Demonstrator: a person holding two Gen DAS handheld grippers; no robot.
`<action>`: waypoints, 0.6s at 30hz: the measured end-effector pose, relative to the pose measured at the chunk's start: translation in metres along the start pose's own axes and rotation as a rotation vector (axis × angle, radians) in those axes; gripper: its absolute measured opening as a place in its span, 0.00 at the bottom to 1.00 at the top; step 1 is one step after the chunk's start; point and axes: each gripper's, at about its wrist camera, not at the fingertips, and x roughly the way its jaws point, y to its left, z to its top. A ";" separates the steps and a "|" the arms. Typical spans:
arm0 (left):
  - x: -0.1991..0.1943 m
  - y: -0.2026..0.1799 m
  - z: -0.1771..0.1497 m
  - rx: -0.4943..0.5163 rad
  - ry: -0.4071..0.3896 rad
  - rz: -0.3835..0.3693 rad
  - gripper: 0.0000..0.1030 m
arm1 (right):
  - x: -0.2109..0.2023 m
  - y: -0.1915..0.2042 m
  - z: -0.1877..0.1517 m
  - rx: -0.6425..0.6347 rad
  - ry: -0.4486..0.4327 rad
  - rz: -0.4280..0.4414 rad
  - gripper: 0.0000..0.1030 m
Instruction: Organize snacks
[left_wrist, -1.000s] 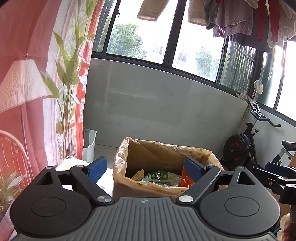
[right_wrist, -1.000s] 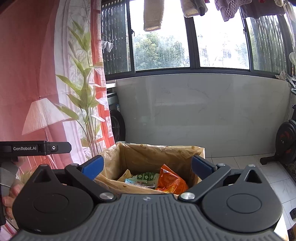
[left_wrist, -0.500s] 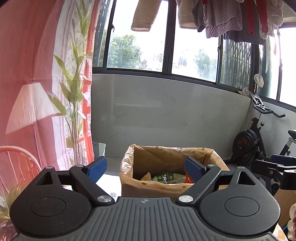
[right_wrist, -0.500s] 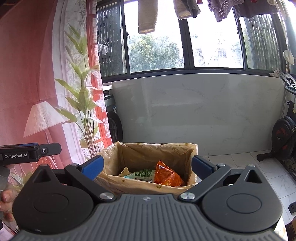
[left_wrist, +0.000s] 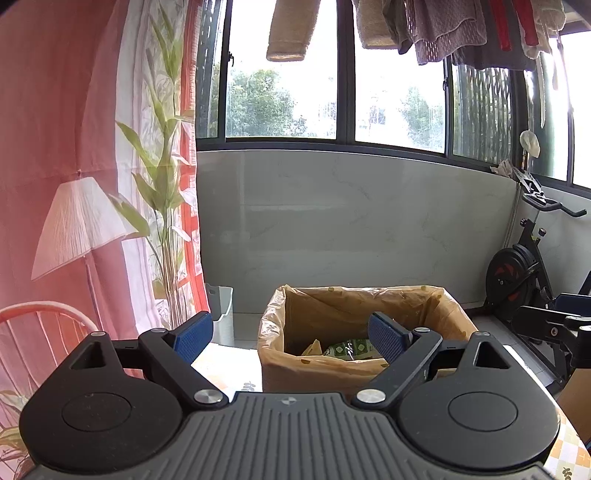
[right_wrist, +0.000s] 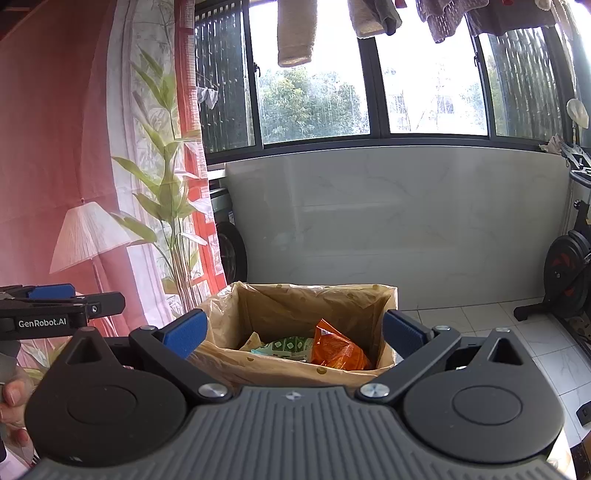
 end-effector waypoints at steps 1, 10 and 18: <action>0.000 0.001 0.000 -0.007 -0.002 -0.002 0.90 | 0.000 0.000 0.000 0.001 0.000 0.000 1.00; -0.003 -0.002 -0.001 -0.008 -0.006 -0.024 0.90 | -0.001 0.002 -0.001 -0.003 0.000 0.008 1.00; -0.002 -0.004 -0.005 -0.002 0.013 -0.028 0.90 | -0.002 0.004 -0.002 -0.007 0.006 0.014 1.00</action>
